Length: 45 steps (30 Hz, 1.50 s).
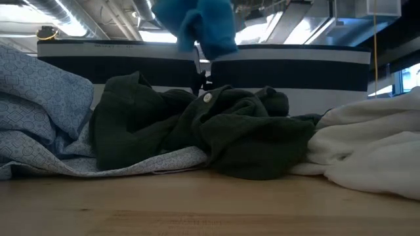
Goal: Sort clothes
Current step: Put the blue shorts into the left laundry bin
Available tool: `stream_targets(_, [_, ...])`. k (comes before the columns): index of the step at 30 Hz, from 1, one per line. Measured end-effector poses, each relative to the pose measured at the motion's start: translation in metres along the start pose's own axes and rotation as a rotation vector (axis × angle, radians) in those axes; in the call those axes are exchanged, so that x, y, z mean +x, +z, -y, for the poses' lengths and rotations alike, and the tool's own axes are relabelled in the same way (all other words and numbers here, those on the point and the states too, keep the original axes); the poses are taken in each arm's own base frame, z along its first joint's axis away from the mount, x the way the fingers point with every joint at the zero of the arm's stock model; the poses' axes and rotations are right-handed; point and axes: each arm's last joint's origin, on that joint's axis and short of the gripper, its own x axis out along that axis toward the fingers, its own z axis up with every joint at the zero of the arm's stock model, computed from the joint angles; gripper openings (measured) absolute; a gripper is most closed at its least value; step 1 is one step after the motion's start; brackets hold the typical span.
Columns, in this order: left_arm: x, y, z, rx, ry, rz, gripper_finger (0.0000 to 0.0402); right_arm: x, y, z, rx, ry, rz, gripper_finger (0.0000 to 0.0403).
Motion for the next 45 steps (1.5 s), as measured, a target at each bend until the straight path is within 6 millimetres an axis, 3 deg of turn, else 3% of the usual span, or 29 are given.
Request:
stream_targets(10, [0.001, 0.012, -0.083, 0.007, 0.322, 0.072, 0.0005, 0.013, -0.023, -0.008, -0.009, -0.021, -0.105, 0.0214])
stream_targets(19, [0.020, -0.013, -0.136, 0.017, 0.559, -0.074, 0.0005, 0.020, -0.037, -0.011, -0.016, -0.039, -0.141, 0.0214])
stream_targets(28, [0.043, -0.067, -0.153, -0.069, 0.628, -0.399, 0.0030, 0.022, -0.041, -0.012, -0.021, -0.040, -0.148, 0.0214])
stream_targets(33, [0.047, -0.089, -0.156, -0.131, 0.556, -0.537, 0.0051, 0.022, -0.041, -0.013, -0.020, -0.040, -0.147, 0.0214])
stream_targets(45, [0.037, -0.115, -0.160, -0.255, 0.416, -0.766, 0.0175, 0.022, -0.040, -0.013, -0.008, -0.041, -0.144, 0.0214])
